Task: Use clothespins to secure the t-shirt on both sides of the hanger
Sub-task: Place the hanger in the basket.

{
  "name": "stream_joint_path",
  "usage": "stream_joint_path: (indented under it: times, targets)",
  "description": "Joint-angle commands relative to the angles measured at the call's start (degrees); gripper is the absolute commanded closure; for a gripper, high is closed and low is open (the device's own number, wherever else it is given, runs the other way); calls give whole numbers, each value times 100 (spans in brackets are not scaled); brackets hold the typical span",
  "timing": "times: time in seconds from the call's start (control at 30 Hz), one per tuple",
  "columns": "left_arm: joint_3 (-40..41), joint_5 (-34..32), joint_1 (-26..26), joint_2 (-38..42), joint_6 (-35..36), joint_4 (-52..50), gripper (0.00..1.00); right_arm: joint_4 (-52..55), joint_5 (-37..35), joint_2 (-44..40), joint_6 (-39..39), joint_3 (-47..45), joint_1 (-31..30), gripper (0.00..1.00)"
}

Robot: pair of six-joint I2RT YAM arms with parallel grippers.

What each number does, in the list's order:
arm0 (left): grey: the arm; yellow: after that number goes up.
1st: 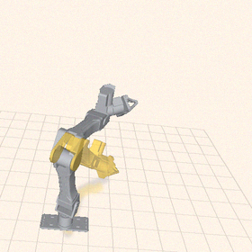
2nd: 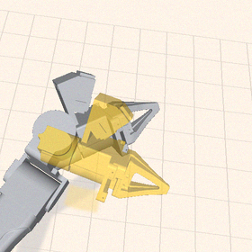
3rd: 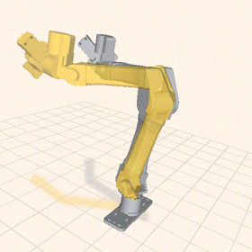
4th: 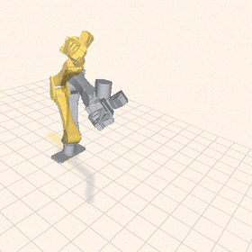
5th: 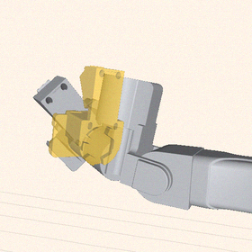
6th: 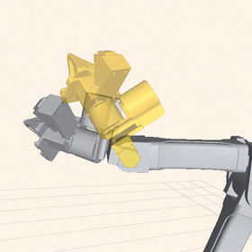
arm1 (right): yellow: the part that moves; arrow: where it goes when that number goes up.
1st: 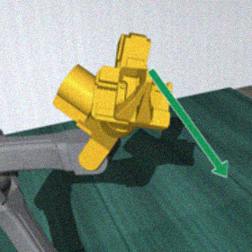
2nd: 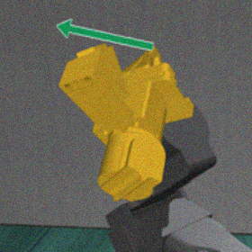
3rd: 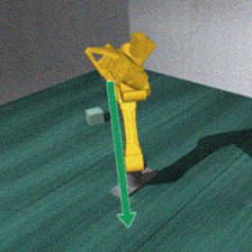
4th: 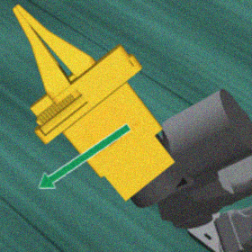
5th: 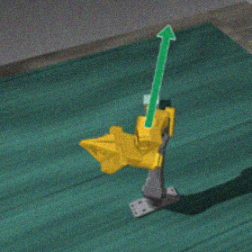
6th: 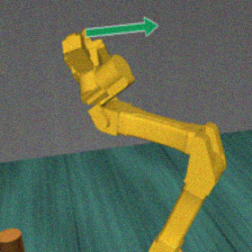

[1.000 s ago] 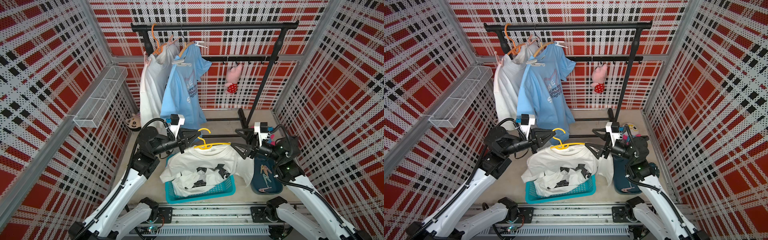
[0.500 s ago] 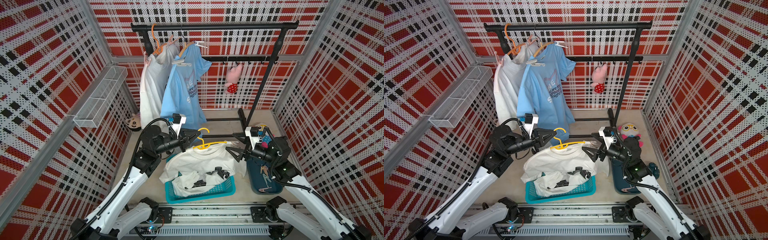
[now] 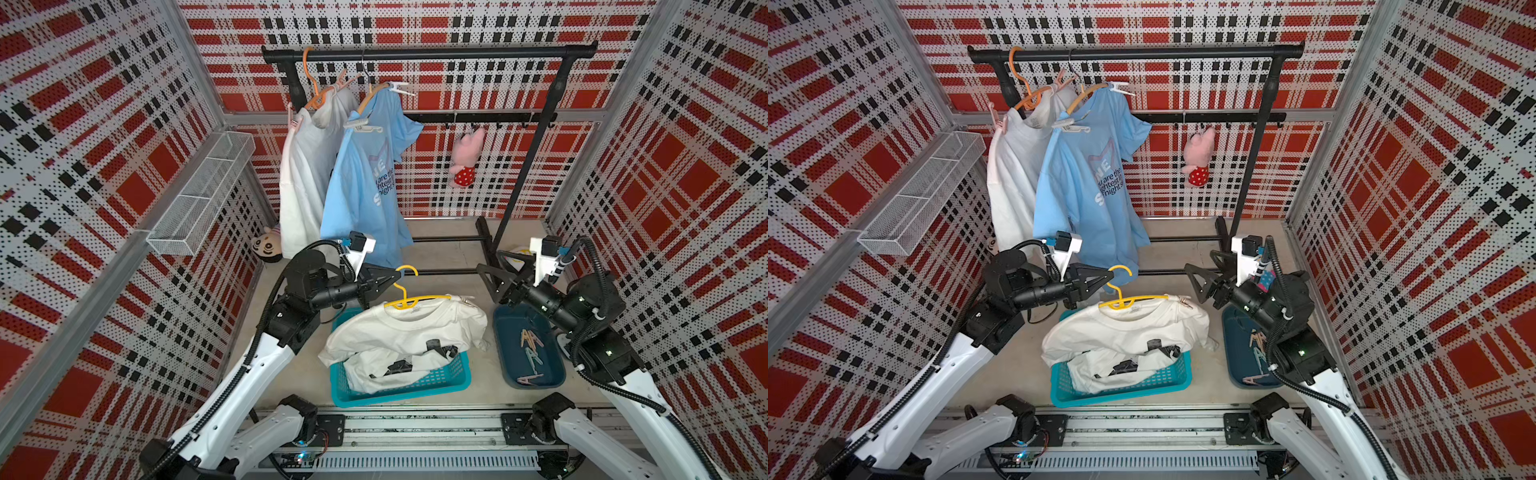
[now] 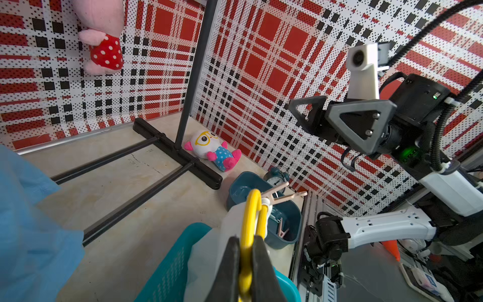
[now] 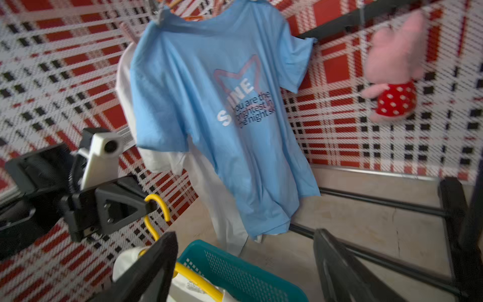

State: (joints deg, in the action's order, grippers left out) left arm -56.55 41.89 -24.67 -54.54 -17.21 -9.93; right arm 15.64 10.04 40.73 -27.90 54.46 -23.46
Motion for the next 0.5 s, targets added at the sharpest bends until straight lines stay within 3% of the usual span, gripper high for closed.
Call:
stream_joint_path:
  times: [0.0,0.27,0.37,0.47]
  targets:
    - [177,60,64,295,-305,-155,100,1904,-1726,-36,-913,184,-19,22]
    - [1188,525,313,144,-1217,1044,100,3302,-2843,468,-2762,-382,-5,49]
    - [1309,572,354,-28,-1056,1018,100,3205,-2845,675,-3012,-799,113,51]
    - [1397,576,448,-190,-843,855,100,2980,-2494,807,-3126,-1281,601,54]
